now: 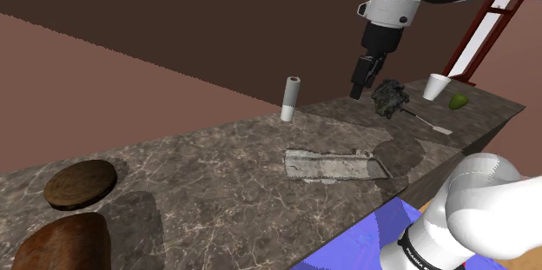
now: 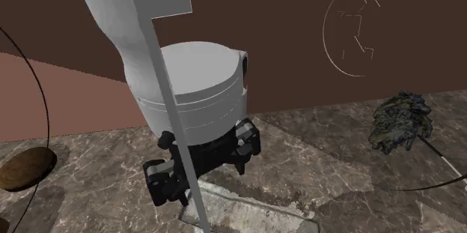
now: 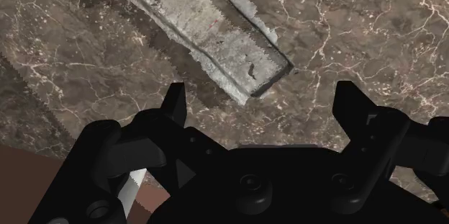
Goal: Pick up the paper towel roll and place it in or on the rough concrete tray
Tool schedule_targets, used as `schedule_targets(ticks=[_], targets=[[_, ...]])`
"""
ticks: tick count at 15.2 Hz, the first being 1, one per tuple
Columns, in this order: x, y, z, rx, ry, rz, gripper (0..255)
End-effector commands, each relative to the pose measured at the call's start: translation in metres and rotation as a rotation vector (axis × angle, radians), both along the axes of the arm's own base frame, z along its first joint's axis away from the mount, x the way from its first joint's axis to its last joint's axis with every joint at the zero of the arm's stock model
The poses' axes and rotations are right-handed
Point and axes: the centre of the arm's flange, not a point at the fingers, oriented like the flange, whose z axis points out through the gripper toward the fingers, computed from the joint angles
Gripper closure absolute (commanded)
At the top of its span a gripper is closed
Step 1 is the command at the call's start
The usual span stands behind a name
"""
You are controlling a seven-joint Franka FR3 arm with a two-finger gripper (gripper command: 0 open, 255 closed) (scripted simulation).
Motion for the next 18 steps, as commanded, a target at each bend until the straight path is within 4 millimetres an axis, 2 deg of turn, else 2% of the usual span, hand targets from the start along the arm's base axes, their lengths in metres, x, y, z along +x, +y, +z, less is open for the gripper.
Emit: schedule_targets(ticks=[1, 18], targets=[[0.000, 0.000, 0.000, 0.000, 0.000, 0.000, 0], [0.166, -0.097, -0.082, 0.007, -0.123, -0.153, 0]])
